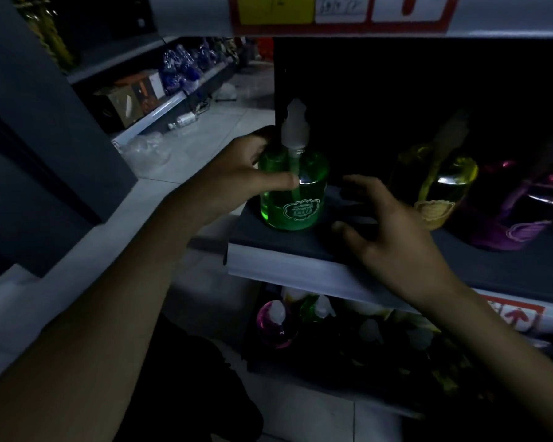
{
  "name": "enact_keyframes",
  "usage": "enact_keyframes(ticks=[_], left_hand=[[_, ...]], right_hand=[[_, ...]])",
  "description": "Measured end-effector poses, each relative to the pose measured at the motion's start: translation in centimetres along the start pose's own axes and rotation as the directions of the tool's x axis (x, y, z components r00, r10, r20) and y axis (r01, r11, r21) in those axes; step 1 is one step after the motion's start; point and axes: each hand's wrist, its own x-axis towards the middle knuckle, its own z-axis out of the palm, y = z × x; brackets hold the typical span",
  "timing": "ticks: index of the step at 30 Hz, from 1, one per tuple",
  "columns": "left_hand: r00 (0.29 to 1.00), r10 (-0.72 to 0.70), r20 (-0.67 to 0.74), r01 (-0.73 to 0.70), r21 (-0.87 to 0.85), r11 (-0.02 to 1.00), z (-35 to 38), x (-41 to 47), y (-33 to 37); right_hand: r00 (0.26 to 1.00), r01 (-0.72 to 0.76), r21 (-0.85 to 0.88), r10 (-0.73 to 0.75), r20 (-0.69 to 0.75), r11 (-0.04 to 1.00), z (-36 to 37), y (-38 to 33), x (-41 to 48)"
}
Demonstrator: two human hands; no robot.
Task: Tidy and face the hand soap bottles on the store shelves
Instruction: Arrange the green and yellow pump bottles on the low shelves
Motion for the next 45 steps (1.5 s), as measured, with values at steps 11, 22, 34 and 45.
enact_keyframes(ticks=[11,22,34,45], left_hand=[[0.997,-0.075,-0.031,0.072,-0.100,0.992,-0.3,-4.5,-0.9],[0.994,-0.025,-0.103,0.016,-0.085,0.996,-0.3,-6.8,-1.3],[0.691,0.470,-0.549,-0.205,0.475,0.856,3.9,-4.1,1.1],[0.892,0.448,0.066,-0.432,0.420,0.798,14.4,-5.6,4.2]], right_hand=[[0.993,0.087,0.031,-0.089,0.073,0.996,1.1,-1.6,0.3],[0.970,0.223,-0.067,-0.215,0.112,0.972,2.0,-1.5,-1.9],[0.885,0.214,-0.085,-0.230,-0.405,0.973,-4.7,-0.1,-3.6],[0.892,0.015,0.014,-0.007,-0.452,1.000,-9.4,3.2,-10.0]])
